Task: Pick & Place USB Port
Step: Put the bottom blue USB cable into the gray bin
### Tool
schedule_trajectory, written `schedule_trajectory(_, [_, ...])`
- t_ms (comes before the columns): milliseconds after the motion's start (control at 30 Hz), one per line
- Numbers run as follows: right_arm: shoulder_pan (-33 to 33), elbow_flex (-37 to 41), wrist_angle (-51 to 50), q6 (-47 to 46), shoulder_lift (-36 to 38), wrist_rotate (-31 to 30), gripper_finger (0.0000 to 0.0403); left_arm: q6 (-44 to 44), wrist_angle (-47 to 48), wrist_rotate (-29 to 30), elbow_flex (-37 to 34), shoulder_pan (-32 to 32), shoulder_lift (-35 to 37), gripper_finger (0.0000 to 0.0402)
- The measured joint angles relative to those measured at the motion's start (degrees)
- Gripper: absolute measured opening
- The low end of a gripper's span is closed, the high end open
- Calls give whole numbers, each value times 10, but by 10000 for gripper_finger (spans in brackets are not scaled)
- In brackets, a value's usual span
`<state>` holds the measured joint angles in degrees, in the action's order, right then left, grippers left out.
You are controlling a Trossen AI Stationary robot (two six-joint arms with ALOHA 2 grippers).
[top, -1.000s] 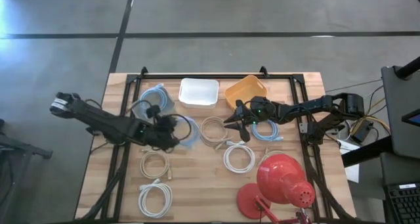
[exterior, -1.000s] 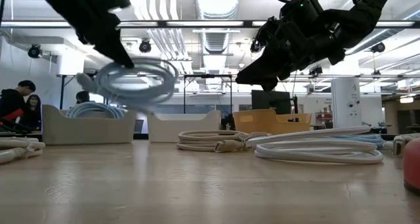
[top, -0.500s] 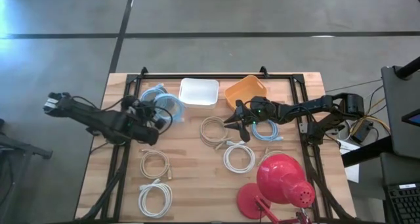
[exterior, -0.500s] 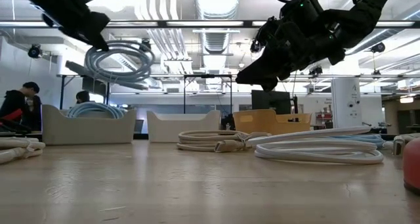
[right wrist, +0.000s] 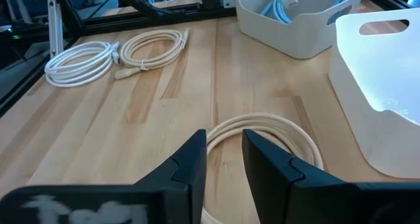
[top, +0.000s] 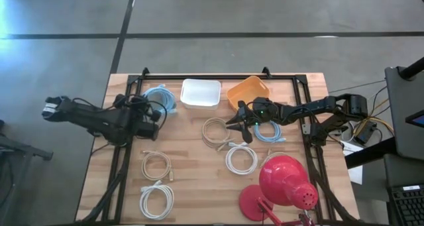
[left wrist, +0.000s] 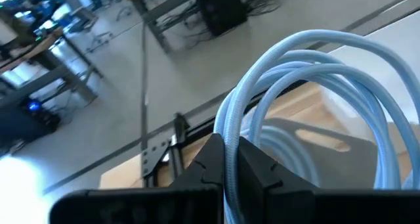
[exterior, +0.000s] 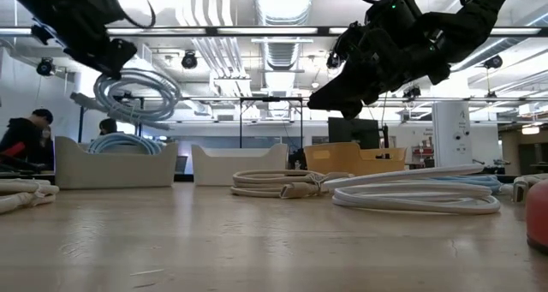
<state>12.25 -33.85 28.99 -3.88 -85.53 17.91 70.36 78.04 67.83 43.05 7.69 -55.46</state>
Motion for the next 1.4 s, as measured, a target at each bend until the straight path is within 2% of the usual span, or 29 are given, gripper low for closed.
schedule_trajectory(300, [0,0,0,0,0,0,85,41,-4,-27,-66,-68,0,18])
schedule_trajectory(800, [0,0,0,0,0,0,95,48,-146,-26,-166,-71,0,25])
schedule_trajectory(1233, [0,0,0,0,0,0,89,52,-151,-45,-178,-76,0,26])
schedule_trajectory(1400, [0,0,0,-2,0,0,102,53,-151,-54,-178,-79,0,61])
